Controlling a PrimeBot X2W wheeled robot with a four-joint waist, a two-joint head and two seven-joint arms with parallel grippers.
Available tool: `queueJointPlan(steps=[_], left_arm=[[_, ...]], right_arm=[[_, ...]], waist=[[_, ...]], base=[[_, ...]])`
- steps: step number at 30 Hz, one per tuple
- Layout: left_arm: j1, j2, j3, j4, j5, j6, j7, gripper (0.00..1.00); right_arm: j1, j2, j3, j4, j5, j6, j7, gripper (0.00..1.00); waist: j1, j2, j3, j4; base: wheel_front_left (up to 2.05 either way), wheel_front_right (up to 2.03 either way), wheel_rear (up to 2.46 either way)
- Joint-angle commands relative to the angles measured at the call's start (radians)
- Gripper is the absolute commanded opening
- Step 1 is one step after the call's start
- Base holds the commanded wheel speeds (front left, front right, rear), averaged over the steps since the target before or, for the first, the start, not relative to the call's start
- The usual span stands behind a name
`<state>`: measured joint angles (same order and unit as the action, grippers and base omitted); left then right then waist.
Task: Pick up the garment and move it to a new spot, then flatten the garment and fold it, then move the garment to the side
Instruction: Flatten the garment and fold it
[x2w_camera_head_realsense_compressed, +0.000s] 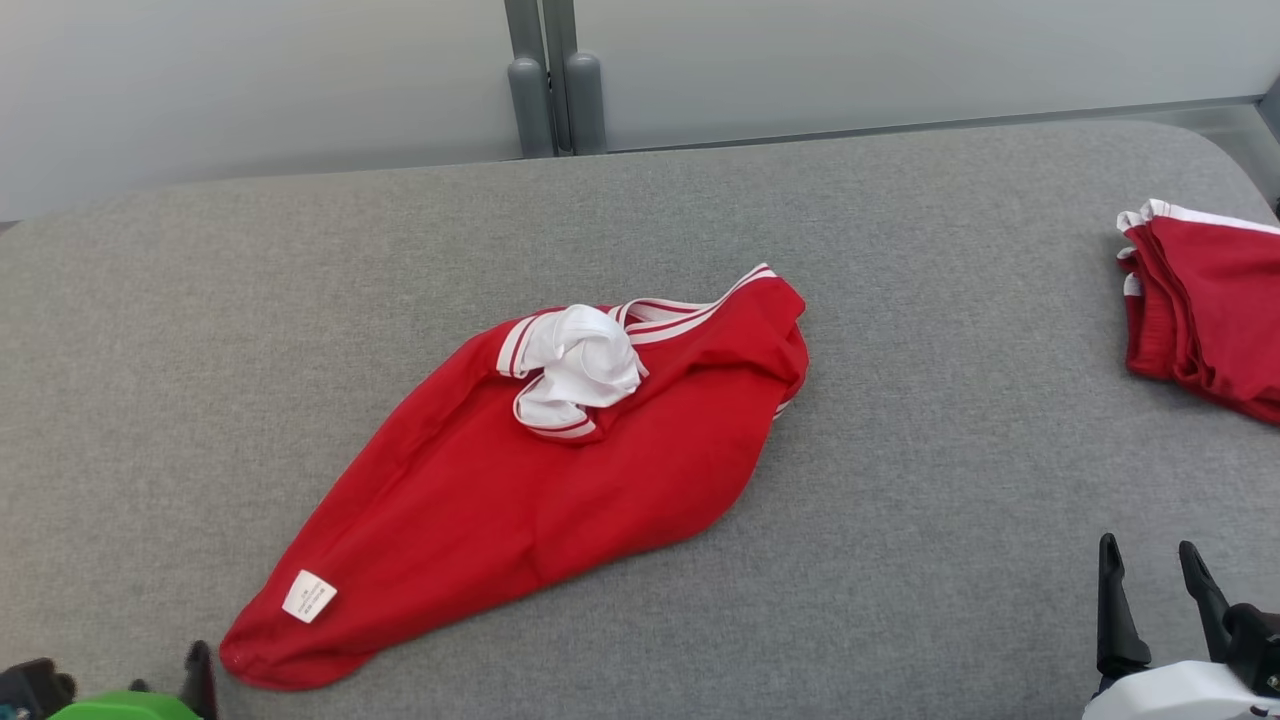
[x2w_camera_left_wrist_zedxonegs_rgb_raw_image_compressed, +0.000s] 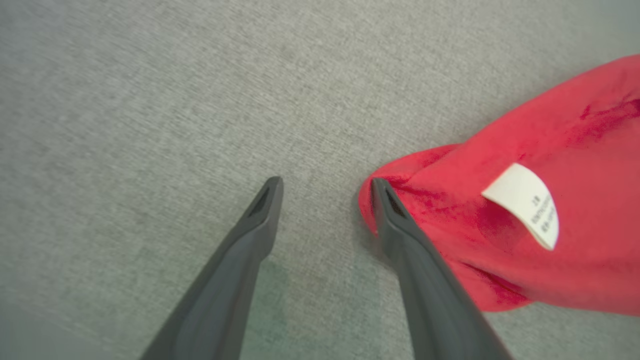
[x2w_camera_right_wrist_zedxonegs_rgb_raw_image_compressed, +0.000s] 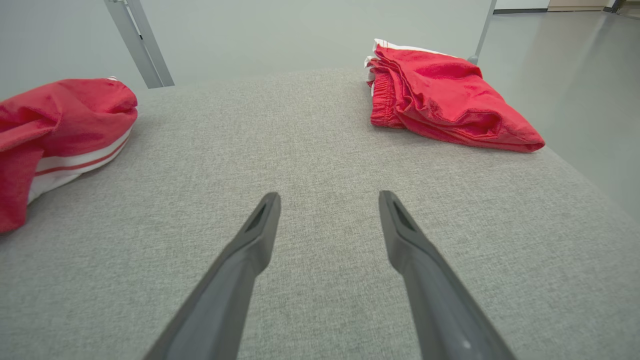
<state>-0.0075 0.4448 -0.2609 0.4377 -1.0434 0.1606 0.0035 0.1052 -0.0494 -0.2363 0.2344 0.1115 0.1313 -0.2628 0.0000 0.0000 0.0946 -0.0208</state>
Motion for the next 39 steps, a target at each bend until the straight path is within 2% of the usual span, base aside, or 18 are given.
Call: queueJointPlan(steps=[1,5,8,12,15,18,19,21,23,27,30,32,34,35,36,39], left_arm=[[0.014,0.02,0.018,-0.003,0.015,0.026,-0.021,1.0],[0.066,0.069,0.06,-0.071,0.028,0.098,-0.047,1.0],[0.055,0.098,0.06,-0.189,0.065,0.137,-0.063,1.0],[-0.042,0.106,-0.035,-0.355,0.154,0.152,-0.018,1.0],[-0.157,0.066,-0.155,-0.417,0.228,0.141,0.052,1.0],[-0.287,0.005,-0.271,-0.383,0.288,0.116,0.125,1.0],[-0.325,-0.037,-0.296,-0.359,0.279,0.104,0.142,1.0],[-0.391,-0.069,-0.344,-0.295,0.313,0.085,0.167,1.0],[-0.434,-0.12,-0.368,-0.23,0.311,0.079,0.182,1.0],[-0.509,-0.185,-0.39,-0.106,0.327,0.084,0.181,1.0],[-0.539,-0.222,-0.397,-0.034,0.327,0.082,0.174,1.0],[-0.561,-0.225,-0.4,0.022,0.343,0.098,0.171,1.0],[-0.581,-0.221,-0.41,0.082,0.359,0.111,0.17,0.53],[-0.59,-0.224,-0.41,0.111,0.366,0.116,0.168,0.37],[-0.596,-0.225,-0.411,0.132,0.371,0.116,0.161,0.0],[-0.607,-0.241,-0.406,0.181,0.354,0.09,0.145,0.0]], right_arm=[[-0.007,-0.003,-0.005,-0.005,-0.003,-0.001,-0.003,1.0],[0.005,-0.003,-0.009,-0.01,0.007,-0.001,-0.003,1.0],[0.01,-0.003,-0.011,-0.01,0.014,-0.001,-0.003,1.0],[-0.011,-0.003,0.004,-0.005,0.017,-0.001,-0.003,1.0],[-0.036,-0.003,0.019,-0.003,0.015,-0.001,-0.003,1.0],[-0.052,-0.003,0.036,0.0,0.014,-0.001,-0.003,1.0],[-0.059,-0.003,0.037,0.0,0.017,-0.001,-0.003,1.0],[-0.064,-0.003,0.041,0.001,0.02,-0.001,-0.003,1.0],[-0.063,-0.002,0.039,0.004,0.02,-0.001,-0.003,1.0],[-0.065,-0.002,0.041,0.01,0.023,-0.001,-0.003,1.0],[-0.069,-0.003,0.044,0.015,0.03,-0.001,-0.003,1.0],[-0.072,-0.002,0.049,0.016,0.031,-0.001,-0.003,1.0],[-0.073,-0.002,0.054,0.017,0.032,-0.001,-0.003,1.0],[-0.074,-0.002,0.057,0.016,0.033,-0.001,-0.003,1.0],[-0.075,-0.002,0.057,0.015,0.033,-0.001,-0.003,1.0],[-0.069,-0.002,0.051,0.011,0.034,-0.001,-0.003,1.0]], waist=[[0.0,0.0,-0.004,-0.008],[0.0,0.0,-0.001,-0.019],[0.0,0.0,0.004,-0.021],[0.0,0.0,0.025,-0.031],[0.0,0.0,0.044,-0.047],[0.0,0.0,0.061,-0.071],[0.0,0.0,0.066,-0.079],[0.0,0.0,0.074,-0.096],[0.0,0.0,0.078,-0.11],[0.0,0.0,0.085,-0.133],[0.0,0.0,0.083,-0.146],[0.0,0.0,0.081,-0.154],[0.0,0.0,0.078,-0.163],[0.0,0.0,0.077,-0.168],[0.0,0.0,0.076,-0.171],[0.0,0.0,0.073,-0.174]], base=[[0.0,0.0,0.0],[0.0,0.0,0.0],[0.0,0.0,0.0],[0.0,0.0,0.0],[0.0,0.0,0.0],[0.0,0.0,0.0],[0.0,0.0,0.0],[0.0,0.0,0.0],[0.0,0.0,0.0],[0.0,0.0,0.0],[0.0,0.0,0.0],[0.0,0.0,0.0],[0.0,0.0,0.0],[0.0,0.0,0.0],[0.0,0.0,0.0],[0.0,0.0,0.0]])
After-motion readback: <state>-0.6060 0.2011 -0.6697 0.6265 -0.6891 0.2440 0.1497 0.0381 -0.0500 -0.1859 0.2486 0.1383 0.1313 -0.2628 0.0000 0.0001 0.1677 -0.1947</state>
